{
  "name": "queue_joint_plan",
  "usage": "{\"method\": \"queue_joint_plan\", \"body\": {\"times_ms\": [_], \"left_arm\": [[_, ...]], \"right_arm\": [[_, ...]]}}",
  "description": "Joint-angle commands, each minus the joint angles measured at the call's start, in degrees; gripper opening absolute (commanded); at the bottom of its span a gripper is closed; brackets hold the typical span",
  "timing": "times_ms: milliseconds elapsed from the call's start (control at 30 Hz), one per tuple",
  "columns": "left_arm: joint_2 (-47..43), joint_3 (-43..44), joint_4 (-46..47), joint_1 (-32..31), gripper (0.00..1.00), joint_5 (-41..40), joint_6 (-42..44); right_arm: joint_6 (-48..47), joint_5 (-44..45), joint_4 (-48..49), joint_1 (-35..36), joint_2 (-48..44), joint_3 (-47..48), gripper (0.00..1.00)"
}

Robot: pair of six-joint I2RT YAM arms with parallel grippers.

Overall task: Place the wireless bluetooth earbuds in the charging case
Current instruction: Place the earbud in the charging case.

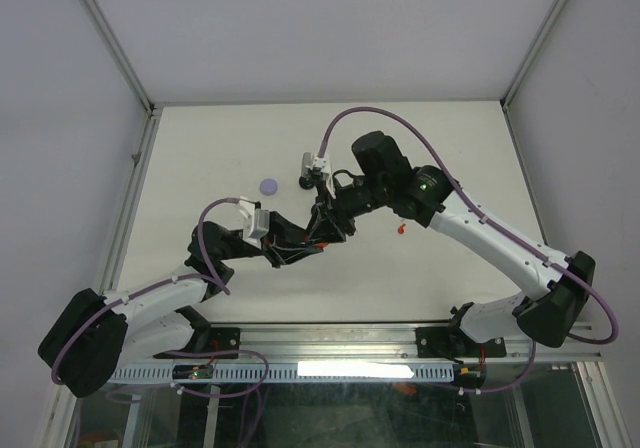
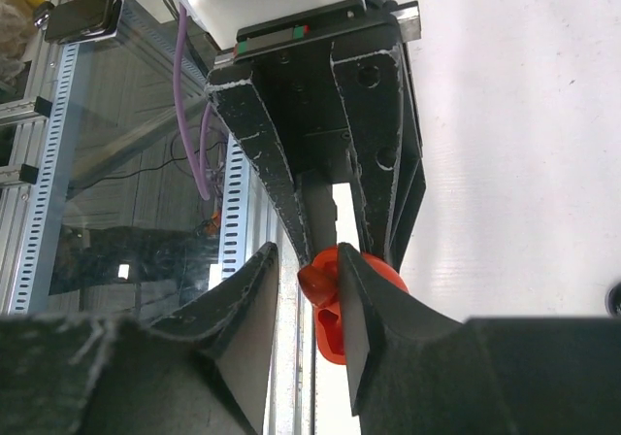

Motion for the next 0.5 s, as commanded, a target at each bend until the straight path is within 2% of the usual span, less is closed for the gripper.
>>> {"method": "queue_joint_plan", "body": {"times_ms": [0,133,267,467], "left_arm": [[0.7,3.0,7.7,-0.1,0.00,4.1,-1.7],[1.0,2.4,8.3,-0.1,0.00,3.0,-1.6],[0.5,1.2,8.3,-0.1,0.00,0.2,-0.5],[-1.8,-2.3,6.9,-0.1,0.00,-8.5,2.4]], "right_arm": [[-2.6,0.2,-0.1,-0.1,0.6,3.7,0.34],[-1.6,1.8,0.4,-0.1,0.3,4.4,0.37],[1.4,7.2,2.9,-0.2,-1.1,3.8,0.39],[6.6,15.3,7.0,-0.2,-6.3,0.9,0.45]]}}
